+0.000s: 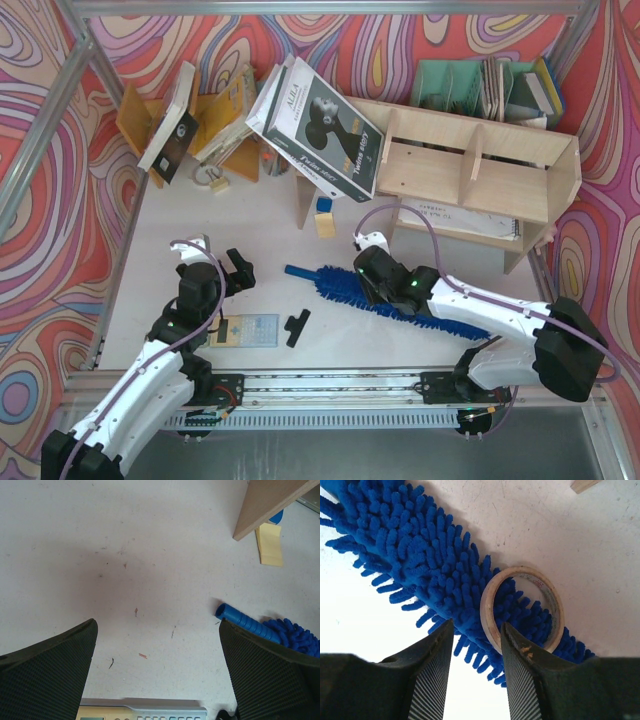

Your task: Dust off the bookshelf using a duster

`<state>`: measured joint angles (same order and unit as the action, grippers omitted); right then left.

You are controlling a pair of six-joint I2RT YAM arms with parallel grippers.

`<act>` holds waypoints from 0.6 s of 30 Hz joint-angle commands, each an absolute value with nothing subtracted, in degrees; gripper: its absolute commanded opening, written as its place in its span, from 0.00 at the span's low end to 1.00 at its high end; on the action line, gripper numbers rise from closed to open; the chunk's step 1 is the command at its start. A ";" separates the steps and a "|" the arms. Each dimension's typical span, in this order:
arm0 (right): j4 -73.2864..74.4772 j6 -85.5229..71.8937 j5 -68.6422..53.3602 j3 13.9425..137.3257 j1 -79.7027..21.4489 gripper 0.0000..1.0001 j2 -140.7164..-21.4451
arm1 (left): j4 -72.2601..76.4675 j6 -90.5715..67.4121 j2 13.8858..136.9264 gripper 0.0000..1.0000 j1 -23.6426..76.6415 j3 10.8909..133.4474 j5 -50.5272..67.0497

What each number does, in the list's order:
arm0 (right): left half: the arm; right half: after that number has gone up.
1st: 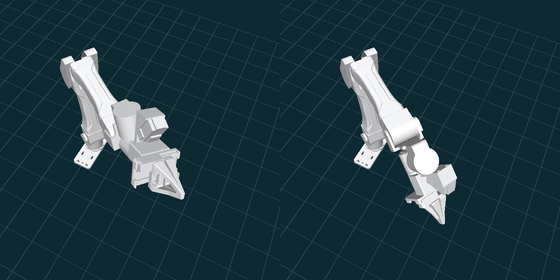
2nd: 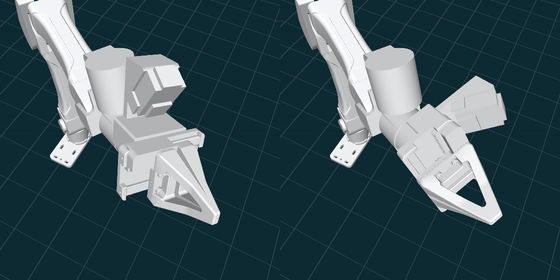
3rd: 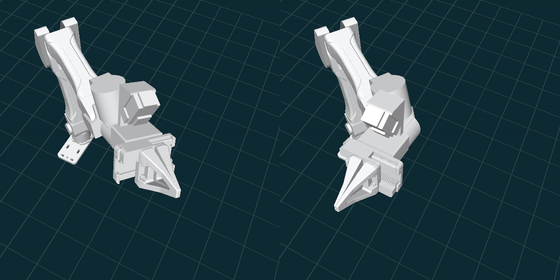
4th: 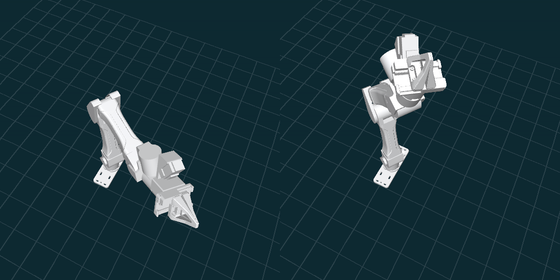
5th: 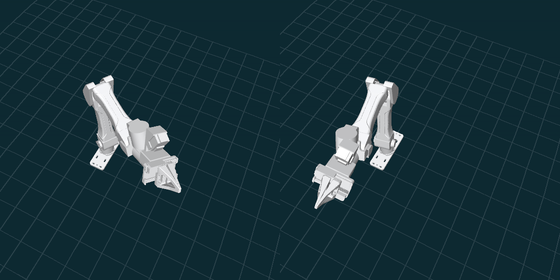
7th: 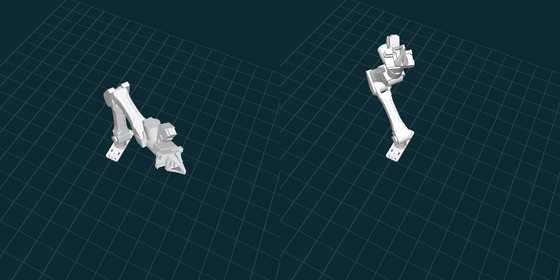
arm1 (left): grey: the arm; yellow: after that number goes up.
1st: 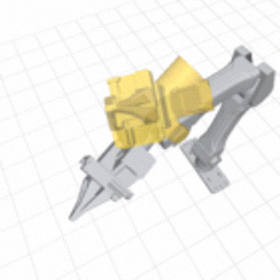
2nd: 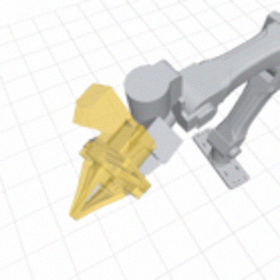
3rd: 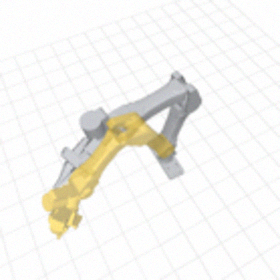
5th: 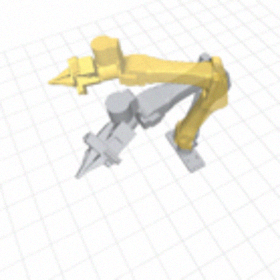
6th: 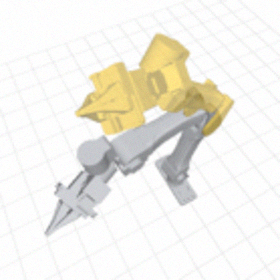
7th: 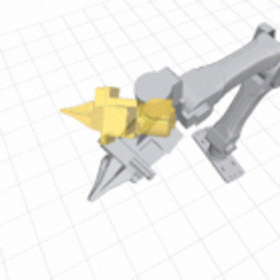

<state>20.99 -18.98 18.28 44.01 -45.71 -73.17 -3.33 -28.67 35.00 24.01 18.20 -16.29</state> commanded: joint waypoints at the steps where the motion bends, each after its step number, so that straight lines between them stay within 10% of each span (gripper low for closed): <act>1: 21.62 -19.93 17.40 43.66 -45.12 0.44 -73.13 | -2.58 -27.99 34.89 0.99 24.08 17.40 -16.43; 18: 21.09 -19.66 16.52 44.70 -42.26 0.38 -78.62 | -2.33 -27.93 35.33 0.98 24.08 17.49 -16.26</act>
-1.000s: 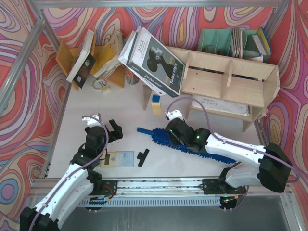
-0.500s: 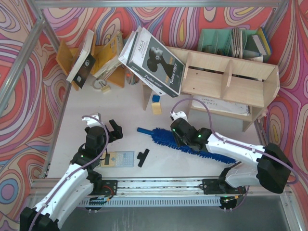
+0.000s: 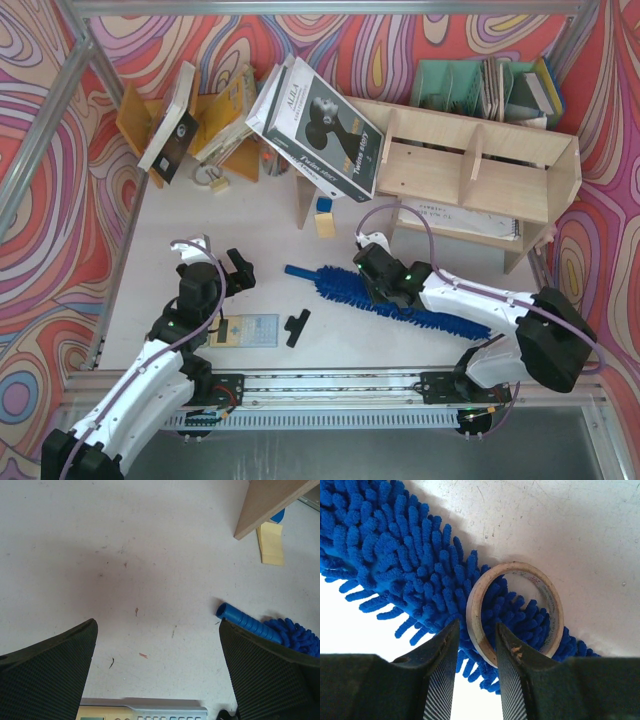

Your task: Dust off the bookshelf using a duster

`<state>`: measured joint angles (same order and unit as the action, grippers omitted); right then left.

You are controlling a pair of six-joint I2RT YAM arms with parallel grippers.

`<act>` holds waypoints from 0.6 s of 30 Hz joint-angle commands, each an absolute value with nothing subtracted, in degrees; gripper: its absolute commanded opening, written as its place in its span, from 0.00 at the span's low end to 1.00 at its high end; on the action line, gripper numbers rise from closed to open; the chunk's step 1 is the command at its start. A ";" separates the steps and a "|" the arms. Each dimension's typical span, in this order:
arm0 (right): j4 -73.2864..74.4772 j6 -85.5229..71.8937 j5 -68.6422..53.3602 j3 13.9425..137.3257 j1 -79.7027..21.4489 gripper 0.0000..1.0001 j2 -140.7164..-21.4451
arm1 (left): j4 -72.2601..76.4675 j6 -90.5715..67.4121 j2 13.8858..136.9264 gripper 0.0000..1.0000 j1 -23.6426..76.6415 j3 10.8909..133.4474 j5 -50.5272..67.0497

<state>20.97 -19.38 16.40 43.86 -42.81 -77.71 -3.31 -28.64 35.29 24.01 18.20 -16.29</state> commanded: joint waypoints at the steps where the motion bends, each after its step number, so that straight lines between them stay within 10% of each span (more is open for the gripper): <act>1: 20.99 -19.68 16.55 44.66 -42.20 0.38 -78.74 | -2.32 -27.95 35.41 0.98 24.08 17.49 -16.30; 18: 22.23 -19.08 16.70 46.14 -42.17 0.27 -78.50 | -2.27 -27.95 36.04 0.99 24.04 17.67 -16.28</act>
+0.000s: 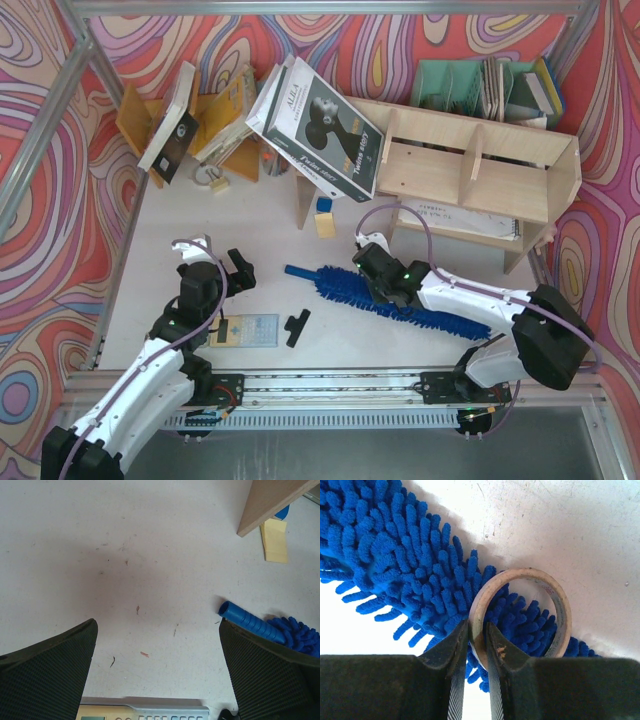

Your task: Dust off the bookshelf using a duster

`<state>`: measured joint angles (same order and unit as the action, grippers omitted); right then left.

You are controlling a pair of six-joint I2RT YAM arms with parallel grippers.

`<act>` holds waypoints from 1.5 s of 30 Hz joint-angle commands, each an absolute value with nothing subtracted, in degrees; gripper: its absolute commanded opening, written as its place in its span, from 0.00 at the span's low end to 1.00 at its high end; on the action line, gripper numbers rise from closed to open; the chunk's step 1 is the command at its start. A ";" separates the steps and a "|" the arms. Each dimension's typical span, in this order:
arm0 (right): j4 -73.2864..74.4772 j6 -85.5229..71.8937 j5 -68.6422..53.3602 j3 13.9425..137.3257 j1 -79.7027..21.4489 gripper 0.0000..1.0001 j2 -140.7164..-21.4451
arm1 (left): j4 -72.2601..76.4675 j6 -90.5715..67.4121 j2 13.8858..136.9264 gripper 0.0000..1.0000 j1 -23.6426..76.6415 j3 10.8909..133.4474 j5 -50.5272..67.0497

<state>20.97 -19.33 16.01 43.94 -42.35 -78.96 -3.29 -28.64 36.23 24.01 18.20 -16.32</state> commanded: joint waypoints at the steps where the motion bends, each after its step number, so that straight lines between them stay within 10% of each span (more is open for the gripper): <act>1: 22.51 -19.01 16.89 46.40 -42.17 0.27 -78.37 | -2.28 -27.92 36.04 0.98 24.08 17.72 -16.27; 22: 21.86 -17.38 13.55 50.14 -42.79 0.23 -72.62 | -2.46 -28.01 35.71 0.98 24.08 17.67 -16.55; 45: 10.19 -11.00 9.62 48.93 -68.48 0.23 -79.46 | -2.64 -28.02 35.10 0.99 24.08 17.53 -17.01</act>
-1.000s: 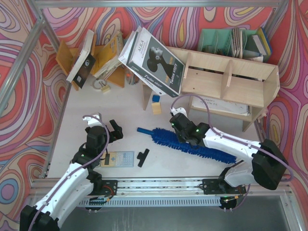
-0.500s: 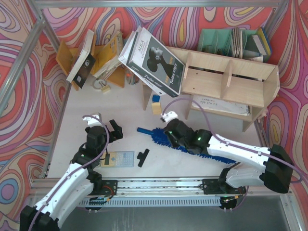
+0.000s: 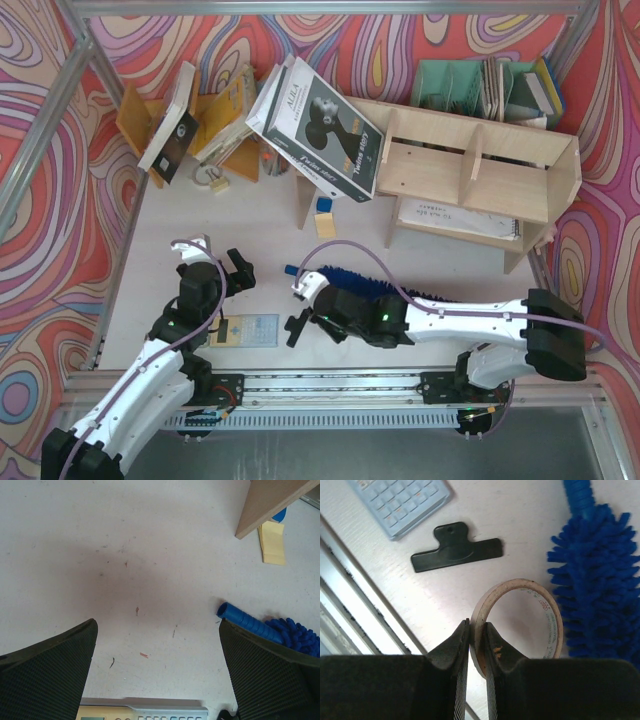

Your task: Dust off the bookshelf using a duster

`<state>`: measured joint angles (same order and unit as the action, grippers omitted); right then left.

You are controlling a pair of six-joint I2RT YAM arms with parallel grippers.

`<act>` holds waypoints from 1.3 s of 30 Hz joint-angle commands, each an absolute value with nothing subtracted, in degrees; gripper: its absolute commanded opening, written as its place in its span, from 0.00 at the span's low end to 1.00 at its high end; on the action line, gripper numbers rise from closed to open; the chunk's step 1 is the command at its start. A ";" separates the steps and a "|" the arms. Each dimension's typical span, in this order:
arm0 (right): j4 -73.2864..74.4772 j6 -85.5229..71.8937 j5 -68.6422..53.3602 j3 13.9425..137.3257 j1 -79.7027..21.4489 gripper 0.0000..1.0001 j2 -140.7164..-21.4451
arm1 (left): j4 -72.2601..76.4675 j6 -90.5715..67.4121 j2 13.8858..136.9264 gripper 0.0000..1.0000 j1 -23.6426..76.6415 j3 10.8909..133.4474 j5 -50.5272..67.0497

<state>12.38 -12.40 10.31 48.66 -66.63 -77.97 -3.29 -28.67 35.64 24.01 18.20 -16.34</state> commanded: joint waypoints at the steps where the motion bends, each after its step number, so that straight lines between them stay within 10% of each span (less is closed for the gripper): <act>1: 10.05 -10.99 9.52 48.75 -68.73 0.23 -79.86 | -2.65 -28.04 35.09 0.98 24.08 17.50 -17.05; 19: 7.39 -10.66 9.90 46.76 -71.09 0.25 -86.29 | -2.62 -27.99 35.11 0.98 24.08 17.47 -16.92; 39: 18.60 -33.84 36.01 50.73 -70.92 0.70 -80.51 | -2.26 -27.95 36.58 0.98 24.08 17.93 -16.26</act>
